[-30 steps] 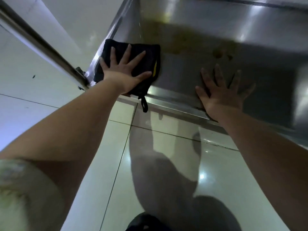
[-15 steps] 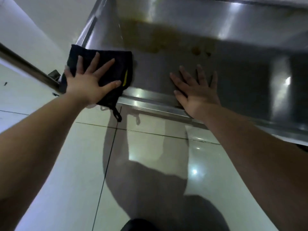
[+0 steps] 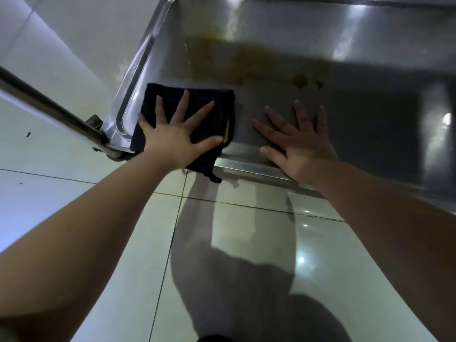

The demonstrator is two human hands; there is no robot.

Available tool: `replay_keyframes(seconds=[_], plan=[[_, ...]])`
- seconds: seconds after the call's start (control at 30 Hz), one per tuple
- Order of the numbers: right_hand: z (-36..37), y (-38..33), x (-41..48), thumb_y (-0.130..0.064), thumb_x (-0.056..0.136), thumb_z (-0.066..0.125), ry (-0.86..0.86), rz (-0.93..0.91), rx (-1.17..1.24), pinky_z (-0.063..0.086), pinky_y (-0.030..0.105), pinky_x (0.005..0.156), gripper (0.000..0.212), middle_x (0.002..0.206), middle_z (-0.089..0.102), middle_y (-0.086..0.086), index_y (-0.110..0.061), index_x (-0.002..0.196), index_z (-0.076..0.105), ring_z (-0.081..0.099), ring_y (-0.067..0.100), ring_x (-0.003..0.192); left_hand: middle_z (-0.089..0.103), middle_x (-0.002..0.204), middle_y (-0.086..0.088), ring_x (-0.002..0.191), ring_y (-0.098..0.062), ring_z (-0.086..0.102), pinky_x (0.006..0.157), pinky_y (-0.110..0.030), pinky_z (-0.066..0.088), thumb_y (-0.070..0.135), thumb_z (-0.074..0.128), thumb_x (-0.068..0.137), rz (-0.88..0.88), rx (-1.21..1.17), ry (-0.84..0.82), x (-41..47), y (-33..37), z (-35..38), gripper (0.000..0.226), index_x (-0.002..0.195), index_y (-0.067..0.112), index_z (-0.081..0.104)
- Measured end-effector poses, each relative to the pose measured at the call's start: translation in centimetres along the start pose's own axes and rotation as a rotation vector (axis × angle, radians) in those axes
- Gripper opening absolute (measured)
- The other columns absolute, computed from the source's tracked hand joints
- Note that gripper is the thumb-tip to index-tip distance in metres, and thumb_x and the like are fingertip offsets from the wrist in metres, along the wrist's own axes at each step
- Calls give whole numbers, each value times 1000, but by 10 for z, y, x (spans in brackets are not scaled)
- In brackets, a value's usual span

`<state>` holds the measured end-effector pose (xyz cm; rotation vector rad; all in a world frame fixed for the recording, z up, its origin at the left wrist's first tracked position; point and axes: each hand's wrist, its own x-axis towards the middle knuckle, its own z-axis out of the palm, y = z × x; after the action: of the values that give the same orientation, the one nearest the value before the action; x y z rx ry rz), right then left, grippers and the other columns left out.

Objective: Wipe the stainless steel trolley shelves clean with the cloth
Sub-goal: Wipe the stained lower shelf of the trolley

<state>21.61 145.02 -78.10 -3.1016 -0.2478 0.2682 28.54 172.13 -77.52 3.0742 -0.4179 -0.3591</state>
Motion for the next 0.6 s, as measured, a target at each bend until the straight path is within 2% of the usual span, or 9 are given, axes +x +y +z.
replay_keyframes(seconds=[0.13,0.3,0.37,0.43,0.6], plan=[[-4,1,0,-69,88,1,-9,-1,-3,-12,64,113,58,158,-16,-26,-60,144,-12,-18,29,148,-11,164,11,147,-44,-14,108,-75,-7,96,14,69,-38,-35,3,69,0,-21,80,141,67,-5],[-1,4,1,-70,90,14,35,27,57,-10,57,117,62,161,-7,-21,-57,148,-3,-12,27,150,-10,164,10,146,-45,-13,107,-75,-7,94,16,73,-45,-24,-28,117,18,-33,79,144,64,-3],[0,5,3,-71,90,18,68,114,96,-8,52,119,65,163,-3,-16,-53,150,1,-9,29,150,-10,164,10,147,-43,-13,107,-74,-7,93,14,74,-21,-31,-8,106,17,-31,78,144,64,-3],[2,6,6,-74,88,14,84,181,85,-10,51,119,67,163,-4,-16,-53,150,-1,-10,32,150,-12,164,12,147,-41,-14,109,-73,-7,94,10,72,38,-22,-3,80,9,-22,77,141,66,-7],[6,4,8,-73,88,11,88,186,45,-8,51,119,67,163,-7,-15,-53,150,-6,-9,34,149,-15,162,15,147,-40,-18,108,-71,-11,95,6,69,139,-14,17,-5,-10,3,72,135,73,-15]])
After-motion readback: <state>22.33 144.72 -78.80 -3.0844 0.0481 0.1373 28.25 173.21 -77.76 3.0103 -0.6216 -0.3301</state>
